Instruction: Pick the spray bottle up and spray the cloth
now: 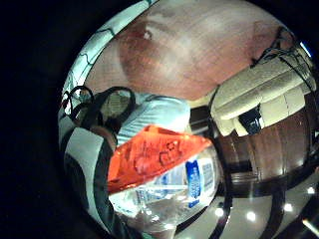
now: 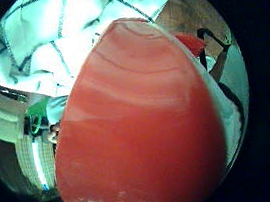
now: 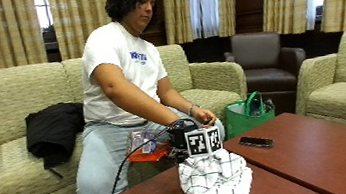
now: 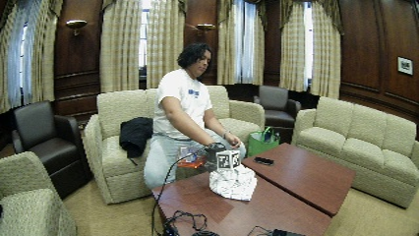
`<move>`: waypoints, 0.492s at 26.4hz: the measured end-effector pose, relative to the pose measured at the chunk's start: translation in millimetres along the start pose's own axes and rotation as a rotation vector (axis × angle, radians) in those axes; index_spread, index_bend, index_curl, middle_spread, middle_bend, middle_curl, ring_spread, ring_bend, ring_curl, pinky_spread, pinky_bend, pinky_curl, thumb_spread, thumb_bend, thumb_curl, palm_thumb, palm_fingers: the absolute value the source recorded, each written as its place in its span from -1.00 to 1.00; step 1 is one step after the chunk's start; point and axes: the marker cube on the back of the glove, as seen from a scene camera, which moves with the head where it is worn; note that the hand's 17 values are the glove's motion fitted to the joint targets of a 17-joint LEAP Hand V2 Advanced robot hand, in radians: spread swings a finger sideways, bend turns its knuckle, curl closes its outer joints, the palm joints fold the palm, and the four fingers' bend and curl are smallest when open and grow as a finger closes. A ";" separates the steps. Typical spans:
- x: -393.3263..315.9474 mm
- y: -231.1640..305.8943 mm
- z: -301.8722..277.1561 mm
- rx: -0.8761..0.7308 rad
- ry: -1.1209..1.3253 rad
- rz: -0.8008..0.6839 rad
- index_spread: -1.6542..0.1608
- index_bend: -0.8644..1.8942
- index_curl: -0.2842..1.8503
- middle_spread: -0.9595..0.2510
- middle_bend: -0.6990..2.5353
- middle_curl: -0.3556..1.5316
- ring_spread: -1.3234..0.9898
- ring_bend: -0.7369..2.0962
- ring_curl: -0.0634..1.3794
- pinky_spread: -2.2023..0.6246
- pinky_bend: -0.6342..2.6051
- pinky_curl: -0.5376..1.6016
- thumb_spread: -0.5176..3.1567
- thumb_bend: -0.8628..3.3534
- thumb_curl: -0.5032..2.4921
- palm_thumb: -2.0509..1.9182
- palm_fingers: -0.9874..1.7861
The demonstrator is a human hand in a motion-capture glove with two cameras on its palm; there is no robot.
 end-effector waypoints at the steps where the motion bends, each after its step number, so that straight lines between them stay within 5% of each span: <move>1: 0.5 2.0 -2.4 0.006 -0.006 -0.003 0.57 -0.12 -0.20 0.33 -0.18 -0.05 0.00 0.01 -0.27 0.37 -0.35 -0.12 -0.51 -0.60 -0.12 0.48 0.70; 7: -3.4 28.8 -29.0 0.082 -0.105 -0.127 0.56 -0.13 -0.20 0.33 -0.18 -0.06 0.00 0.01 -0.27 0.37 -0.35 -0.12 -0.51 -0.60 -0.11 0.48 0.70; 13: -40.8 101.4 -76.6 0.263 -0.346 -0.517 0.57 -0.14 -0.19 0.33 -0.18 -0.06 0.00 0.01 -0.28 0.37 -0.35 -0.12 -0.50 -0.60 -0.11 0.48 0.69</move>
